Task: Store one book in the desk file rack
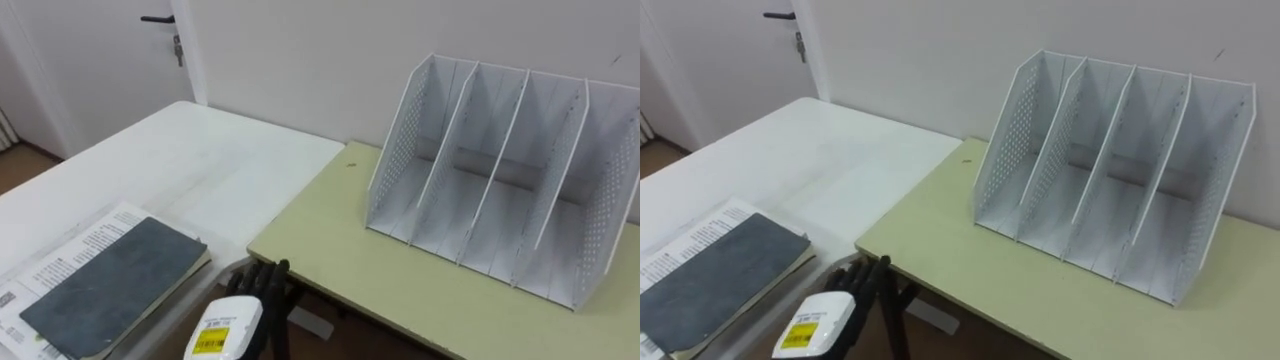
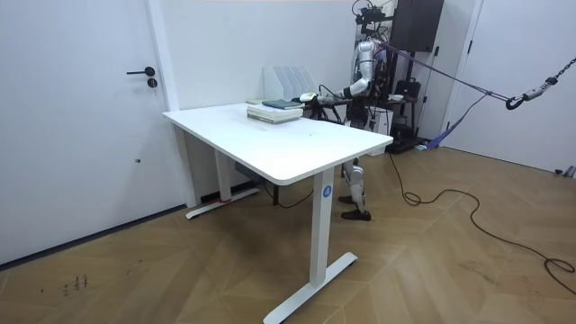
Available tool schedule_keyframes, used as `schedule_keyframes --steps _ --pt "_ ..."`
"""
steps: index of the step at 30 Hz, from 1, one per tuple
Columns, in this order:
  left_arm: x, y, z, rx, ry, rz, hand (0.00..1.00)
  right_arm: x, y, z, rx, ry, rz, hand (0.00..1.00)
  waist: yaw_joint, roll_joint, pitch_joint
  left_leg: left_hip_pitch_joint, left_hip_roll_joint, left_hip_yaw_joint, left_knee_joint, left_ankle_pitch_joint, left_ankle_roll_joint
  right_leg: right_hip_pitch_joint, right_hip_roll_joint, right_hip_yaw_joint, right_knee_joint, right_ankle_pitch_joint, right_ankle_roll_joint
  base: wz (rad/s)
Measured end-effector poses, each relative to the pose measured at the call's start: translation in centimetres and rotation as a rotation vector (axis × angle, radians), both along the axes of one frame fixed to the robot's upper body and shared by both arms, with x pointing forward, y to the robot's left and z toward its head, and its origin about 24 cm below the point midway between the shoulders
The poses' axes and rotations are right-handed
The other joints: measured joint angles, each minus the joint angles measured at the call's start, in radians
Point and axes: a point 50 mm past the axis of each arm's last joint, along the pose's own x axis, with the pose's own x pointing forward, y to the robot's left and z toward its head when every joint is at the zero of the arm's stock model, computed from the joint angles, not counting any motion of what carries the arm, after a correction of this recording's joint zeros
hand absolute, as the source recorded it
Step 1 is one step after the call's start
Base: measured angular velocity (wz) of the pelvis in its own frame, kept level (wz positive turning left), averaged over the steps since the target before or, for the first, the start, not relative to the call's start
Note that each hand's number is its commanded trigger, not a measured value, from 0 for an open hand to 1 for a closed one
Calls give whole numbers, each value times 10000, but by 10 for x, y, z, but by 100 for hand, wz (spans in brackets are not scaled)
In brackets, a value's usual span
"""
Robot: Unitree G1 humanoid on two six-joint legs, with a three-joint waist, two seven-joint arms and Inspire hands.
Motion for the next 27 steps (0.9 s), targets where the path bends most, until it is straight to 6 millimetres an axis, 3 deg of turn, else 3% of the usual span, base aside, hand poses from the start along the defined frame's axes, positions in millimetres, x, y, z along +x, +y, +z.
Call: schedule_keyframes --steps 12,18,20,27 --pt "0 7 3 658 -580 -96 0 -6 0 0 -52 292 -13 0 -51 12 -6 -44 62 8 -1 1 -3 84 84 -7 -249 119 -31 0" --pt "1 8 9 720 -1374 84 0 -7 -1 0 -127 421 -61 0 -16 117 -64 -37 74 9 -5 1 -3 163 134 2 -340 194 -36 0" --pt "3 12 13 669 -1677 298 0 -7 -1 0 -120 441 -61 0 -7 179 -97 -18 81 5 -7 1 -3 184 134 11 -344 197 -40 0" --pt "8 32 22 813 -2206 1156 0 -19 -1 -1 28 756 -121 0 169 239 -93 59 93 -67 -3 1 -5 238 136 35 -351 198 -51 0"
